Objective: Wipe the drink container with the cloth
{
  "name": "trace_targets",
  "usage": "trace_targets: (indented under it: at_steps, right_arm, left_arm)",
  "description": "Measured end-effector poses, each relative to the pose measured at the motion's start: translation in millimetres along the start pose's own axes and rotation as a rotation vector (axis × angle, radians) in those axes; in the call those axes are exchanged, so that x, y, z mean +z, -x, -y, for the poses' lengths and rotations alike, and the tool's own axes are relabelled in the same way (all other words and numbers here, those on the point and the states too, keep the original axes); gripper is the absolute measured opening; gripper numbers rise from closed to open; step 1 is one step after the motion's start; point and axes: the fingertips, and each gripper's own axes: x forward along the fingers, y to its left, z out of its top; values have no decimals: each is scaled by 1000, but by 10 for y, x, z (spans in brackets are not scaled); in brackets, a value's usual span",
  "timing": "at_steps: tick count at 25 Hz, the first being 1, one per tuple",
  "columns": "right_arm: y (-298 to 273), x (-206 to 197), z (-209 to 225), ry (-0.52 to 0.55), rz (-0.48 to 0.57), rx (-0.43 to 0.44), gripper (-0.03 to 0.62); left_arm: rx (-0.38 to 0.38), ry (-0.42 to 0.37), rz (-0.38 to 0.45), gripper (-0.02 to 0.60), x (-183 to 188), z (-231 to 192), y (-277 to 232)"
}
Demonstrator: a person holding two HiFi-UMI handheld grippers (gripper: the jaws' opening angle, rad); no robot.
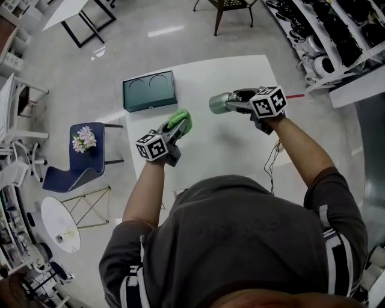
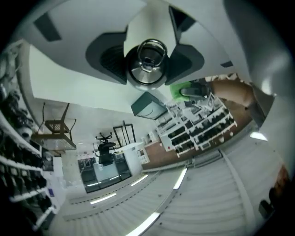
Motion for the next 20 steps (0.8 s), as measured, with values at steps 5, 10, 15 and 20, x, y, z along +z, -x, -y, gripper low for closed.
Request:
trace_targets:
  at_steps: [5, 10, 15, 20]
  right_arm:
    - [-222, -254, 115, 246, -211, -37, 249]
    - [-349, -452, 143, 439, -366, -59, 249]
    - [-492, -581, 107, 555, -450, -51, 250]
    - [-640, -656, 150, 601, -509, -63, 250]
  left_arm:
    - [148, -29, 29, 94, -177, 65, 126]
    - [262, -11, 118, 94, -292, 250, 346]
    - [359, -3, 205, 94, -409, 459, 619]
    - [403, -10, 241, 94, -426, 592, 786]
